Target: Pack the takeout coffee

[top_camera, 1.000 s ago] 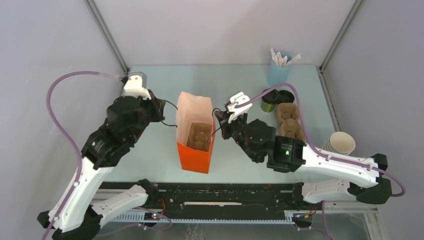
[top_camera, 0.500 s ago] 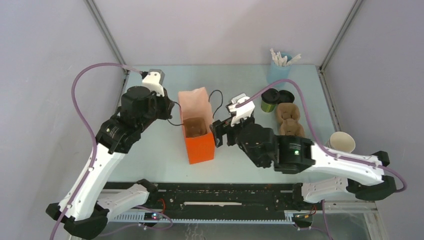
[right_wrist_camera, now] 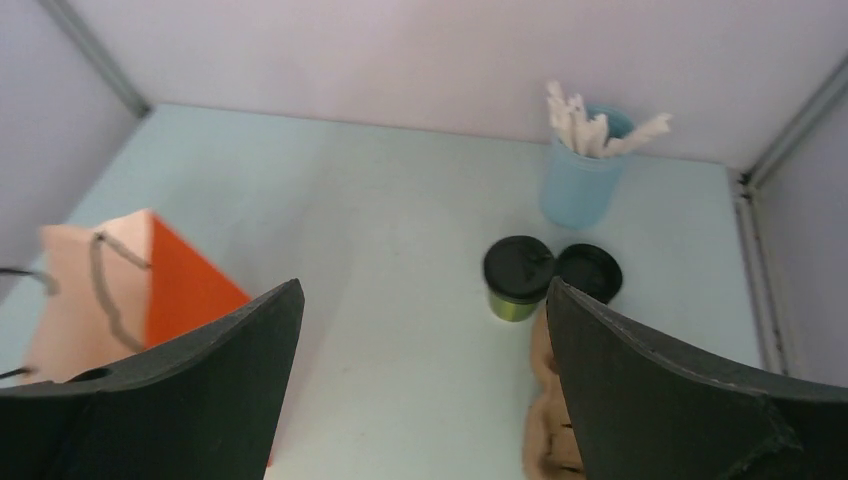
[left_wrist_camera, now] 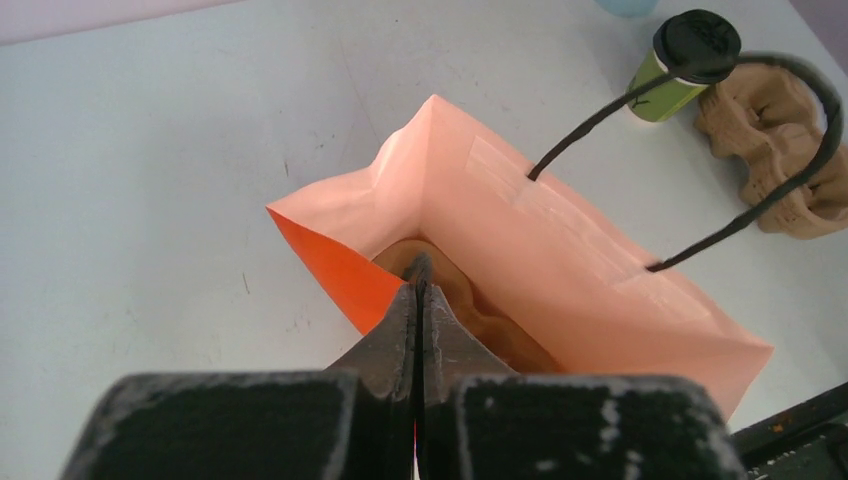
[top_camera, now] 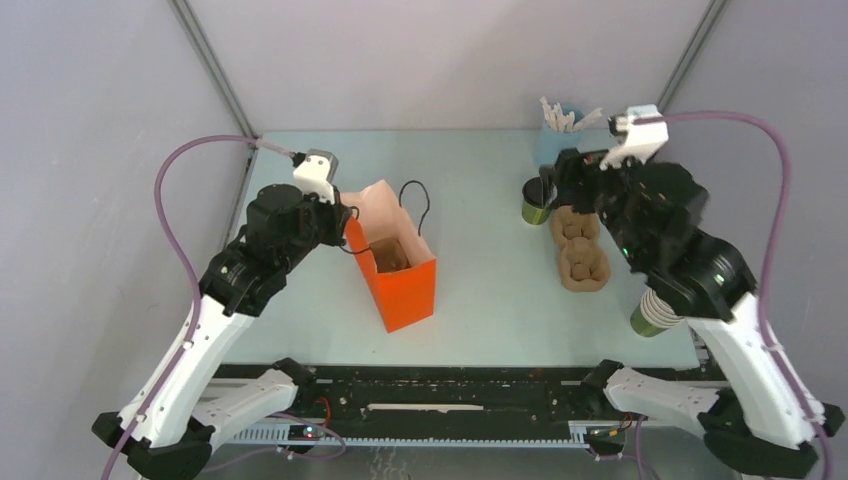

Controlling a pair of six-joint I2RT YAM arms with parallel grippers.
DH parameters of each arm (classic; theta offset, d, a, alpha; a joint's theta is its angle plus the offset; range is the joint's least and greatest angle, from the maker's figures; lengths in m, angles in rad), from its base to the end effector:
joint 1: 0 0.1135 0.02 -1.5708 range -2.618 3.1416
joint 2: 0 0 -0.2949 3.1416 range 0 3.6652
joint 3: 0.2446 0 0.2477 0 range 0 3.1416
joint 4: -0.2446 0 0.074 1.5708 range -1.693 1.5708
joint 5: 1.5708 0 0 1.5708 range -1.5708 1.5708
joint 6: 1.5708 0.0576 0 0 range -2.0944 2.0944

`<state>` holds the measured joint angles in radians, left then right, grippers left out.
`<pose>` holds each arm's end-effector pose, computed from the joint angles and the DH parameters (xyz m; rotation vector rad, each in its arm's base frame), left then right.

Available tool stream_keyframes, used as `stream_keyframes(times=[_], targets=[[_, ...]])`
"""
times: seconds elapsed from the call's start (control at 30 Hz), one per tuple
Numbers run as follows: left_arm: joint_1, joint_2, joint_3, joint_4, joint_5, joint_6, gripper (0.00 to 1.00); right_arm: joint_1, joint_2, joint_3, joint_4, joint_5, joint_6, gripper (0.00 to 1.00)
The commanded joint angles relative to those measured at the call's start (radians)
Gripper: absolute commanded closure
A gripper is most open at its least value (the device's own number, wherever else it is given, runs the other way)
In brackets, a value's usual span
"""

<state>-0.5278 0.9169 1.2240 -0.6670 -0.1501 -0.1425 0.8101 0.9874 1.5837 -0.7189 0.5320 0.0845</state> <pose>0.1548 -0.0803 0.4313 0.2717 1.9192 -0.3032 0.1214 0.0852 0.5291 -0.2119 1.6679 0.2237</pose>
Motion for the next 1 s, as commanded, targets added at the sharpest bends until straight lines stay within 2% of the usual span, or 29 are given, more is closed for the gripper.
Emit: stream_keyframes(times=[0.0, 0.23, 0.47, 0.97], targets=[[0.005, -0.058, -0.059, 0.073, 0.002, 0.055, 1.00, -0.220, 0.196, -0.031, 0.021, -0.252, -0.048, 0.01], [0.005, -0.116, -0.091, 0.086, 0.057, 0.005, 1.00, -0.397, 0.543, 0.075, -0.051, -0.320, -0.012, 0.00], [0.005, -0.164, -0.119, 0.080, 0.115, -0.038, 1.00, -0.529, 0.787, 0.163, -0.103, -0.408, 0.013, 0.00], [0.005, -0.163, -0.115, 0.061, 0.139, -0.061, 1.00, -0.636, 0.911, 0.196, -0.062, -0.484, -0.025, 0.00]])
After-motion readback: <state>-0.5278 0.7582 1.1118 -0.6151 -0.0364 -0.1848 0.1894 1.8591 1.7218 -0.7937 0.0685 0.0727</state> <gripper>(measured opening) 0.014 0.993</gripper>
